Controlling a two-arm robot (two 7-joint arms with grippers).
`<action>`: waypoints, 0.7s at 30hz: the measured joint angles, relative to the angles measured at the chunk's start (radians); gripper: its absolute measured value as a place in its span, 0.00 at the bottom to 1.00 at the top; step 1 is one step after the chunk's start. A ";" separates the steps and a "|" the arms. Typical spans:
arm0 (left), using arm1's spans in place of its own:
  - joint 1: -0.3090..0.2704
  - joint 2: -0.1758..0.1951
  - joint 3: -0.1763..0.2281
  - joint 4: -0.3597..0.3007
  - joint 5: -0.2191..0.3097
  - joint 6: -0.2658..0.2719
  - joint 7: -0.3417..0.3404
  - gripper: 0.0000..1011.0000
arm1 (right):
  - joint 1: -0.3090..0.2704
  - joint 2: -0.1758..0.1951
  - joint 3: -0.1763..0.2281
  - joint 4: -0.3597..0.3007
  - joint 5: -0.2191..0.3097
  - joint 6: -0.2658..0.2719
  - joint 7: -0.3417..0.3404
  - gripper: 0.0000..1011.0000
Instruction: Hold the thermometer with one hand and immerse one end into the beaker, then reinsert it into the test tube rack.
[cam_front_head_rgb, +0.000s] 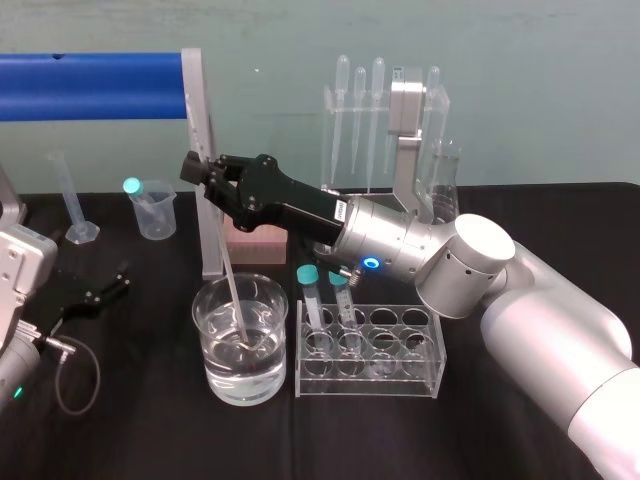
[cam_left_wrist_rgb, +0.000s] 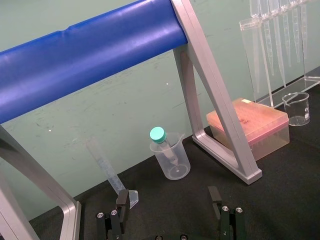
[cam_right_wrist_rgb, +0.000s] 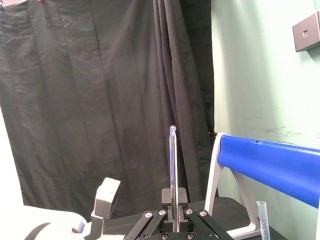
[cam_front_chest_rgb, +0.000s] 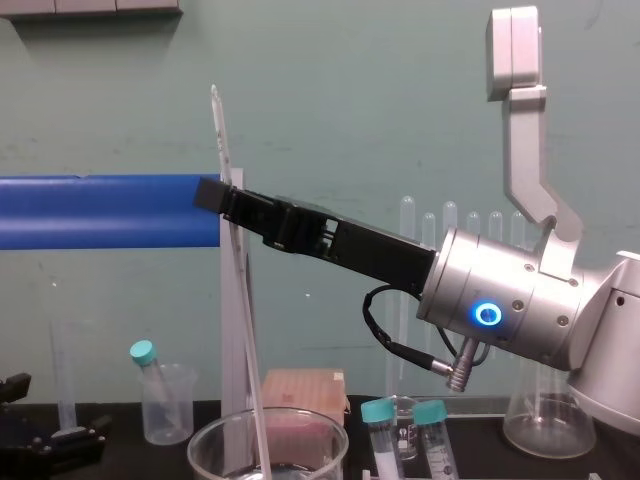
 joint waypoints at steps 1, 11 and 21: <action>0.000 0.000 0.000 0.000 0.000 0.000 0.000 1.00 | 0.000 0.000 0.000 0.000 0.000 0.000 0.000 0.06; 0.000 0.000 0.000 0.000 0.000 0.000 0.000 1.00 | 0.000 0.000 0.000 0.000 0.000 0.000 0.000 0.06; 0.000 0.000 0.000 0.000 0.000 0.000 0.000 1.00 | 0.000 -0.004 0.004 0.002 0.007 -0.003 0.014 0.06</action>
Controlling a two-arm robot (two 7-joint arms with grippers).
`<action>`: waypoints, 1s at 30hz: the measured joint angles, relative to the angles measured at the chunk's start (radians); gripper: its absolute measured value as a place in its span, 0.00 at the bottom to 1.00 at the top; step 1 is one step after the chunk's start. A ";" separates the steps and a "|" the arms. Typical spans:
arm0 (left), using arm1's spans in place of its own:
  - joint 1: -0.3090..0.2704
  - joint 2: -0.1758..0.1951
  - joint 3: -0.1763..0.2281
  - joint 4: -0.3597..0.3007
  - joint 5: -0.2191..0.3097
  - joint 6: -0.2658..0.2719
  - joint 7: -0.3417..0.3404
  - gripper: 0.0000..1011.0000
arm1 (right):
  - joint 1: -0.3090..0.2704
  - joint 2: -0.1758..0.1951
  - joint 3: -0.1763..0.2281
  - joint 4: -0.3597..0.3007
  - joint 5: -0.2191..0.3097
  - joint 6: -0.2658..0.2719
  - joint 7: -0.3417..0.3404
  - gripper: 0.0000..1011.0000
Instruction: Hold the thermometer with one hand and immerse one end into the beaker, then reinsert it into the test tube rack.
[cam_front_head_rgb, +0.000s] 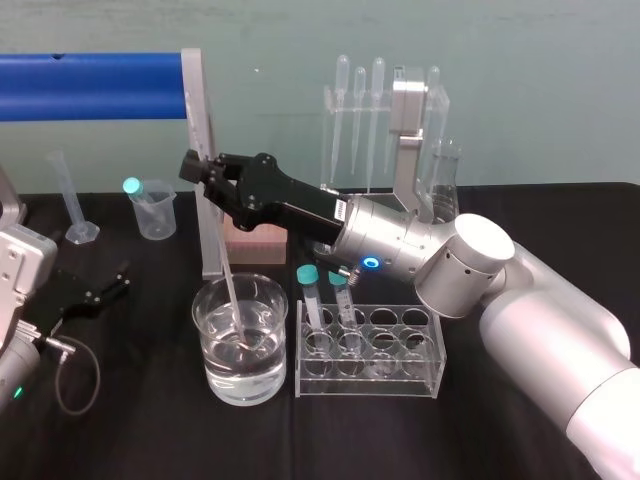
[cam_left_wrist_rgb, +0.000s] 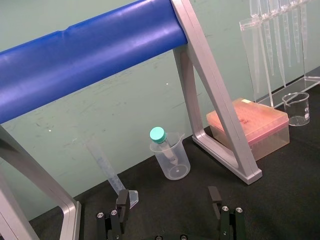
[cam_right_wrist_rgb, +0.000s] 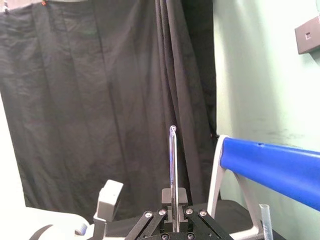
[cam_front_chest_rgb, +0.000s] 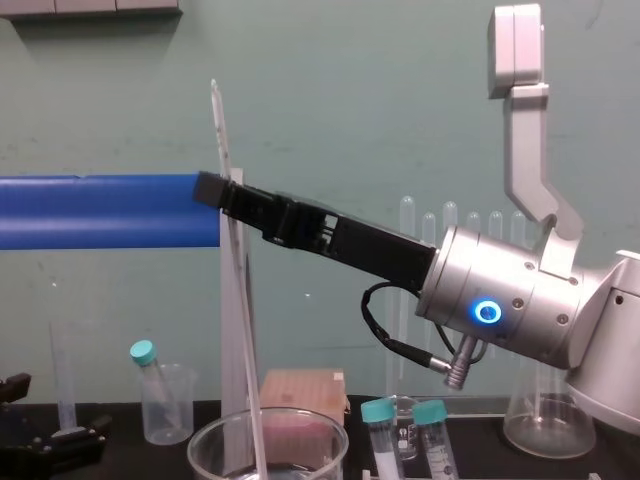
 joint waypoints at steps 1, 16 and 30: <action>0.000 0.000 0.000 0.000 0.000 0.000 0.000 1.00 | 0.000 -0.001 0.001 0.000 0.002 -0.001 0.005 0.06; 0.000 0.000 0.000 0.000 0.000 0.000 0.000 1.00 | -0.017 0.025 0.030 -0.101 0.040 -0.015 0.022 0.06; 0.000 0.000 0.000 0.000 0.000 0.000 0.000 1.00 | -0.084 0.137 0.140 -0.317 0.054 -0.111 -0.096 0.06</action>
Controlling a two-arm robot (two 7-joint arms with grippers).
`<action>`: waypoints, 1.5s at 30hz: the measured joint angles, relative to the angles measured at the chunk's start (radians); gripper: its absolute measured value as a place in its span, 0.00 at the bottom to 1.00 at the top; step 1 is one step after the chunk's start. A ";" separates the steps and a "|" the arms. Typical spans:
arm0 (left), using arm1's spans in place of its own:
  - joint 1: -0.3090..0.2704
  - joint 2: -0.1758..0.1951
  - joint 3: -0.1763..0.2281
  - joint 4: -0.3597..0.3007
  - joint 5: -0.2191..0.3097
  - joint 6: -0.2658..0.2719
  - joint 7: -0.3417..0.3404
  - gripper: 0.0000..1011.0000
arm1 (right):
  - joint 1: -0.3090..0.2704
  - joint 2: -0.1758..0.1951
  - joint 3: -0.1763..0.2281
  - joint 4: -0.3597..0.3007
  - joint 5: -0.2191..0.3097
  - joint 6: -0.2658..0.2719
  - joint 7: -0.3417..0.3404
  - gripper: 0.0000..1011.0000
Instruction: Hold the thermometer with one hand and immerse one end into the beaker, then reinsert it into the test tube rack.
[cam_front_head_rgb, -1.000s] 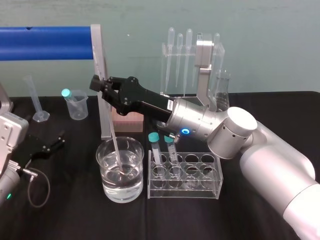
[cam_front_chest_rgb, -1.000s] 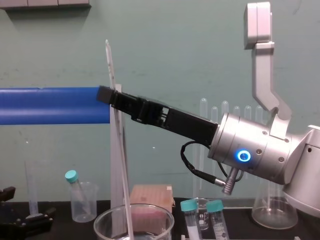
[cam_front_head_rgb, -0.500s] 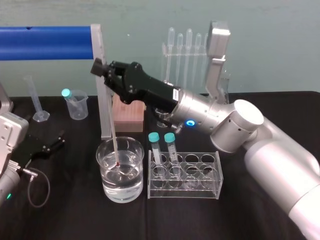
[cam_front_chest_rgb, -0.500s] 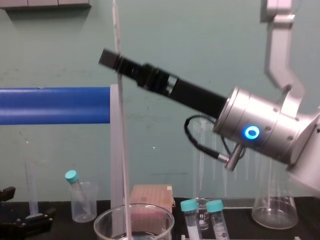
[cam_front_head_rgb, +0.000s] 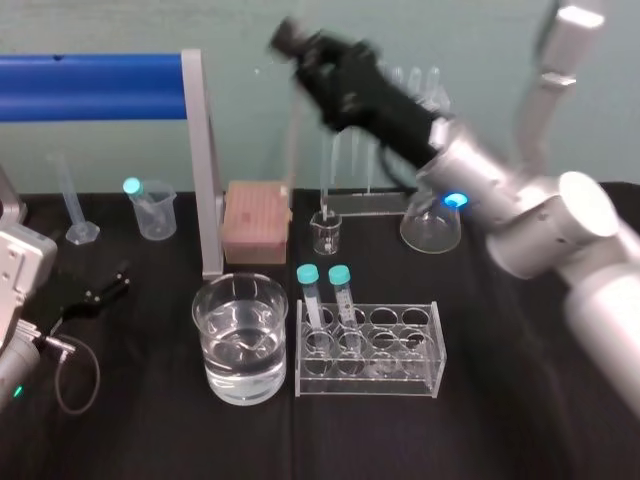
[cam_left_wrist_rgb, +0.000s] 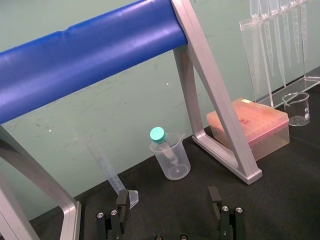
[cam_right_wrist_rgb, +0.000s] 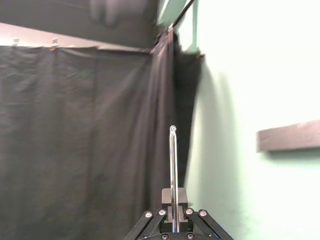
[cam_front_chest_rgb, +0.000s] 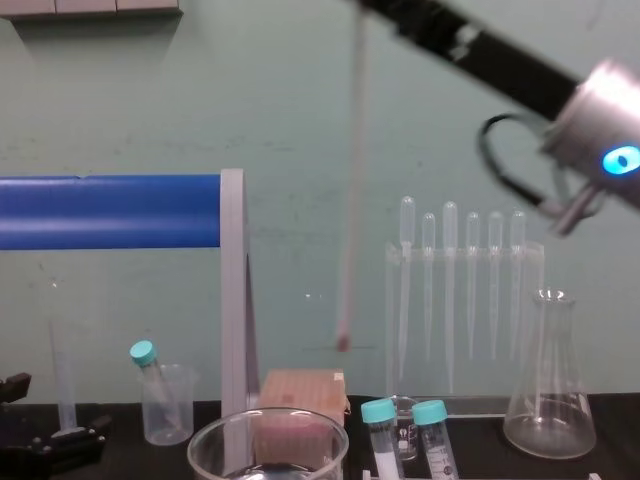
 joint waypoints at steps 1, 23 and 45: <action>0.000 0.000 0.000 0.000 0.000 0.000 0.000 1.00 | -0.017 0.018 0.020 -0.027 -0.001 -0.012 -0.025 0.06; 0.000 0.000 0.000 0.000 0.000 0.000 0.000 1.00 | -0.315 0.198 0.202 -0.275 -0.046 0.016 -0.235 0.06; 0.000 0.000 0.000 0.000 0.000 0.000 0.000 1.00 | -0.337 0.189 0.203 -0.206 -0.061 0.046 -0.233 0.06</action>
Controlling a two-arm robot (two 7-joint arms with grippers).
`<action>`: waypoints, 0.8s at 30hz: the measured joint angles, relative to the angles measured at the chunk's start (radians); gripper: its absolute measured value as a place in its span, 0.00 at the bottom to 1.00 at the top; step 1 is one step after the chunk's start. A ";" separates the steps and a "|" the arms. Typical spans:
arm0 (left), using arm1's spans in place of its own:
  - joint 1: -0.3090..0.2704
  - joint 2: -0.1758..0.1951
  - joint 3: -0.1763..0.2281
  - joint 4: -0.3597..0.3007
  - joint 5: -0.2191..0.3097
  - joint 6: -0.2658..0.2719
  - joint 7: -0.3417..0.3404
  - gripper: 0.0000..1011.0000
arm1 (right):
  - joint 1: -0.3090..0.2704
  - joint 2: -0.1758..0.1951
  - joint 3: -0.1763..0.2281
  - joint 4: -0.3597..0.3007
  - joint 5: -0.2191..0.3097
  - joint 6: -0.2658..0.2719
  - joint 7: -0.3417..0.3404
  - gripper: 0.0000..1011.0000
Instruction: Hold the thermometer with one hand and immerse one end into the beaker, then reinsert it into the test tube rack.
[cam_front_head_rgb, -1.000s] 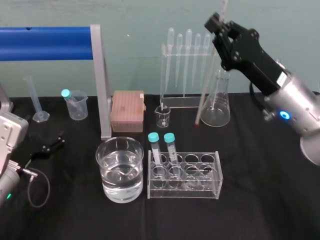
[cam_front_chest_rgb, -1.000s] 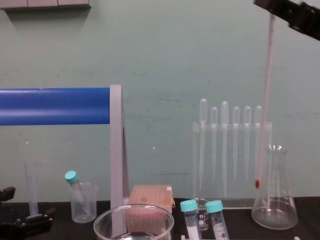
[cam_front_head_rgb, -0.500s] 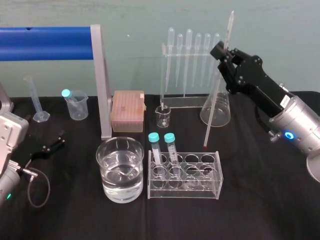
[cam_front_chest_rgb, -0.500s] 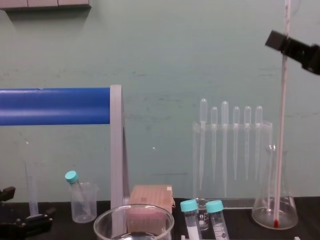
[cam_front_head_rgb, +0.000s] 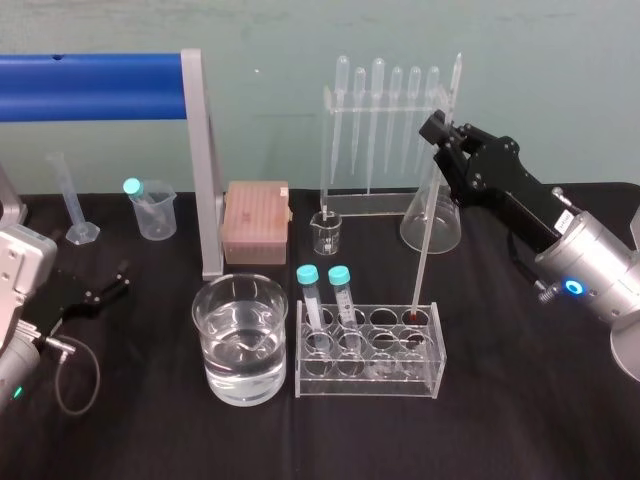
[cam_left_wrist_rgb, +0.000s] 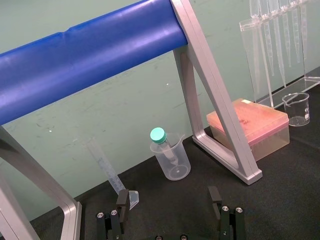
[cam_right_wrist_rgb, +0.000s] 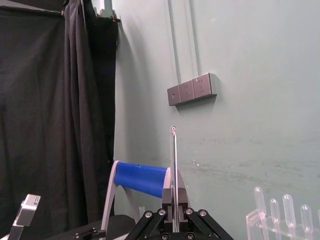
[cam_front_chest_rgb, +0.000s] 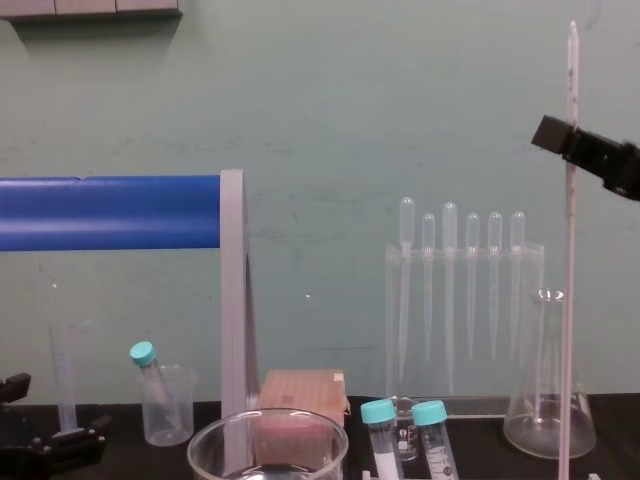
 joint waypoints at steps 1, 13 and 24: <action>0.000 0.000 0.000 0.000 0.000 0.000 0.000 1.00 | -0.002 0.000 0.000 0.003 0.000 0.002 0.000 0.06; 0.000 0.000 0.000 0.000 0.000 0.000 0.000 1.00 | 0.000 0.006 -0.021 0.040 -0.021 0.035 0.002 0.06; 0.000 0.000 0.000 0.000 0.000 0.000 0.000 1.00 | 0.043 -0.012 -0.048 0.105 -0.022 0.044 0.036 0.06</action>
